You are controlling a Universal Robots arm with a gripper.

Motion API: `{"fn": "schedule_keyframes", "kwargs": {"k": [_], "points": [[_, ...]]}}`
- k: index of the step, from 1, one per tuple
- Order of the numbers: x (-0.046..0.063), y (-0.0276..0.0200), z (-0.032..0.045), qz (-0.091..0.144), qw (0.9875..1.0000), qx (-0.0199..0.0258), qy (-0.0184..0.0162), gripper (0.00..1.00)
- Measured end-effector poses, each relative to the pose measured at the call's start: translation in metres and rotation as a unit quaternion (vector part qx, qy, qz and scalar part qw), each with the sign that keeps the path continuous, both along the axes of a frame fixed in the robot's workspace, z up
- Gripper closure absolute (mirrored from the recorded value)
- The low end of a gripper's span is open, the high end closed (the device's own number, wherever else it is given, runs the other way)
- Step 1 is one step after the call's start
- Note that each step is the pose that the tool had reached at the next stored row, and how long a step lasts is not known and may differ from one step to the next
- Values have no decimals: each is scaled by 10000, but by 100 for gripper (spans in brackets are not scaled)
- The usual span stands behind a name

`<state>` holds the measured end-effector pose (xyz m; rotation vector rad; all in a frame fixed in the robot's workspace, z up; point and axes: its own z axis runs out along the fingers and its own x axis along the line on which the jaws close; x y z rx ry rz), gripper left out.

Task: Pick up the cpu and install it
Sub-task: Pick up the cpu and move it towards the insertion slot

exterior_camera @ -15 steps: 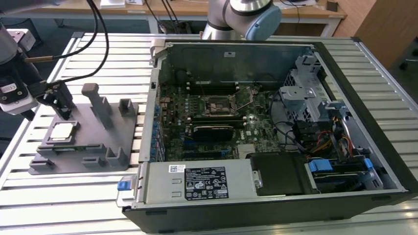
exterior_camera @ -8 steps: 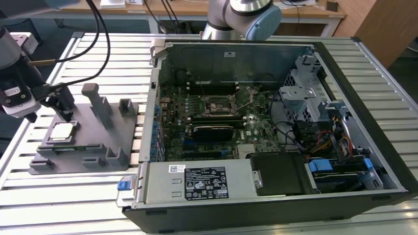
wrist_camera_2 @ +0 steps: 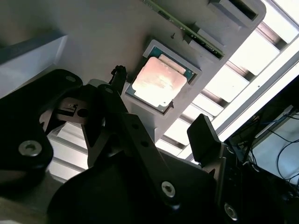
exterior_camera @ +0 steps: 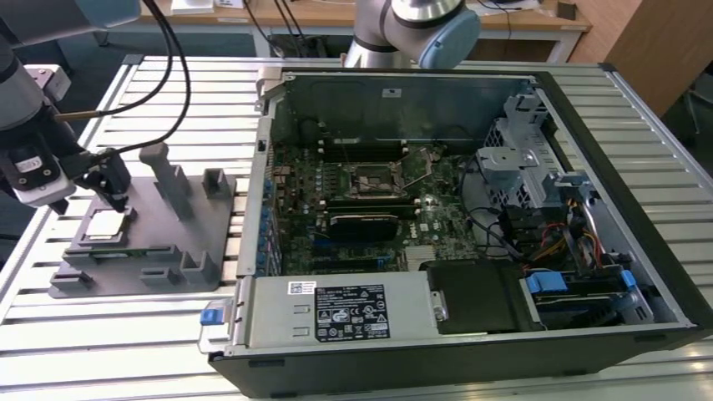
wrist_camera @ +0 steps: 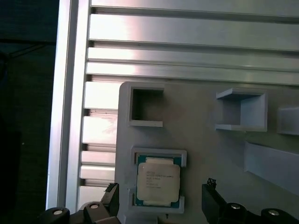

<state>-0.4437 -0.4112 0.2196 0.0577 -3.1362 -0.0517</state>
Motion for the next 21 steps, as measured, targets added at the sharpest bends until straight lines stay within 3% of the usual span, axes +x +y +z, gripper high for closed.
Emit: {"fn": "schedule_keyframes", "kwargs": {"k": [21], "points": [[0,-7,-222,72,10000,0,-1,21]]}}
